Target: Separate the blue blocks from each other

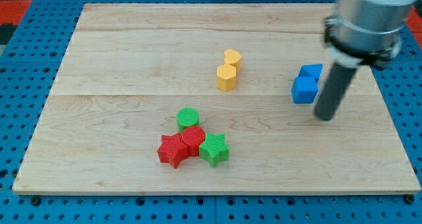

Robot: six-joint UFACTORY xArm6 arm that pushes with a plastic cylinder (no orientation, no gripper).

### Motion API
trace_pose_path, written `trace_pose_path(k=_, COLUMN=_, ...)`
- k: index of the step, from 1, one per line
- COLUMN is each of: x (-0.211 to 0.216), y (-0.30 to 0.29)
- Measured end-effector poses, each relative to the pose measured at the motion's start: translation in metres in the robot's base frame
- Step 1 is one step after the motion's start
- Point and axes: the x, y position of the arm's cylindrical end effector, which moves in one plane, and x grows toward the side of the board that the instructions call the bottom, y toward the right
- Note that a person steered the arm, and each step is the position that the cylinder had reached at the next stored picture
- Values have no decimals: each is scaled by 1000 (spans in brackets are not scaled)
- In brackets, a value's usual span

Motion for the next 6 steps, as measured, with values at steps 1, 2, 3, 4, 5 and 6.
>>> trace_pose_path(k=1, x=-35, y=-43)
trace_pose_path(k=2, x=-44, y=-100)
trace_pose_path(k=3, x=-48, y=-47)
trace_pose_path(k=4, x=-40, y=0)
trace_pose_path(k=5, x=-44, y=33)
trace_pose_path(k=6, x=-65, y=43)
